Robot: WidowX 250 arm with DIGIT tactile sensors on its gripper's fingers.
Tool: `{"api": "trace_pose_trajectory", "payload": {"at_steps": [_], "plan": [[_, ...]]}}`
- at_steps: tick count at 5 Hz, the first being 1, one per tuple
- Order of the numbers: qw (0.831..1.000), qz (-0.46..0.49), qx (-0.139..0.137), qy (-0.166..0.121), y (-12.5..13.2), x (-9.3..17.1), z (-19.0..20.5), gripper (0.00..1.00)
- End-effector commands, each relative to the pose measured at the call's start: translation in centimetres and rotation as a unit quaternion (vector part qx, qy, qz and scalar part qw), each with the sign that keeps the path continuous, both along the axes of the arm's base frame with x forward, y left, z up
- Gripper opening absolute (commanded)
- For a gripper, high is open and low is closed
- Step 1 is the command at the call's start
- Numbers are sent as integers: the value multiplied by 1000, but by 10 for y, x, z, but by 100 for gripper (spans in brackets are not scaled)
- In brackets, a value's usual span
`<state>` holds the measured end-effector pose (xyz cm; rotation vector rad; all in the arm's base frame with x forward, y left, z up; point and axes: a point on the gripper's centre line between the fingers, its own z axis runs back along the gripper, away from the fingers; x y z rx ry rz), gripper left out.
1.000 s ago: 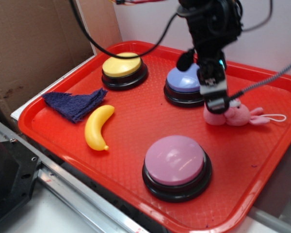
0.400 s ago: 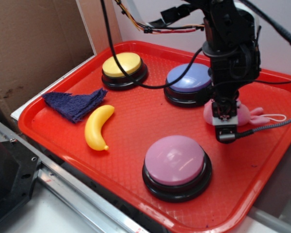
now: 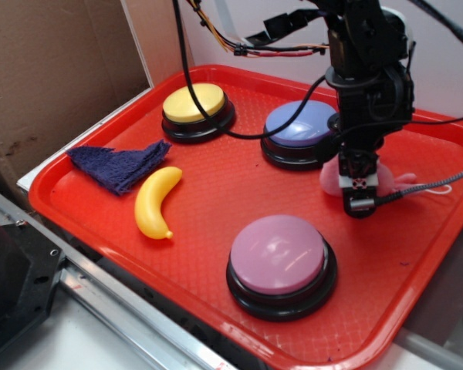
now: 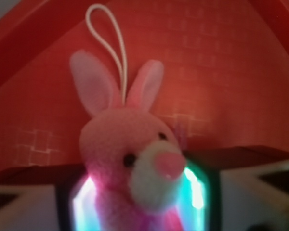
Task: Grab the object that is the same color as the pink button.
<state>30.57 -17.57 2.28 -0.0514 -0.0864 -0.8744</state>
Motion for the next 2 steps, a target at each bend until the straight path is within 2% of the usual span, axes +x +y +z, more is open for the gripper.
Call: {"api": "trace_pose_trajectory", "payload": {"at_steps": [1, 2], "plan": [[993, 107, 18, -41, 1, -9, 63, 0], [982, 188, 8, -3, 24, -22, 101, 0]]}}
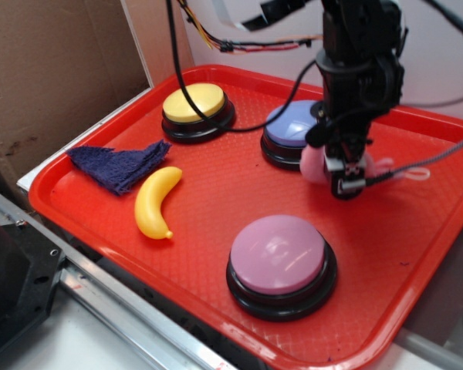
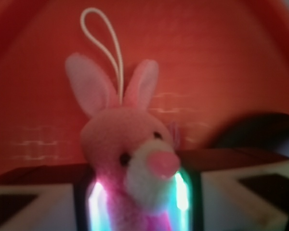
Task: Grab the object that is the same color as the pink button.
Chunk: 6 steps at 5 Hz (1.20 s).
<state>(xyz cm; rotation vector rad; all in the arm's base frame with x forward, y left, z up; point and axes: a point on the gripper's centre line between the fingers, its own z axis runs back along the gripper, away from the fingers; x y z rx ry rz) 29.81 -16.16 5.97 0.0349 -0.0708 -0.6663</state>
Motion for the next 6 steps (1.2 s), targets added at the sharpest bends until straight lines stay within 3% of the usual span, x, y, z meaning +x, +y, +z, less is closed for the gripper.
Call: {"api": "trace_pose_trajectory", "payload": {"at_steps": [1, 2, 4, 5, 6], "plan": [[978, 207, -1, 30, 32, -33, 87, 0], [954, 296, 3, 57, 61, -62, 111, 0], [931, 363, -5, 47, 91, -91, 124, 0], [924, 380, -20, 29, 99, -97, 126, 0], [930, 366, -17, 32, 98, -90, 125, 0]]}}
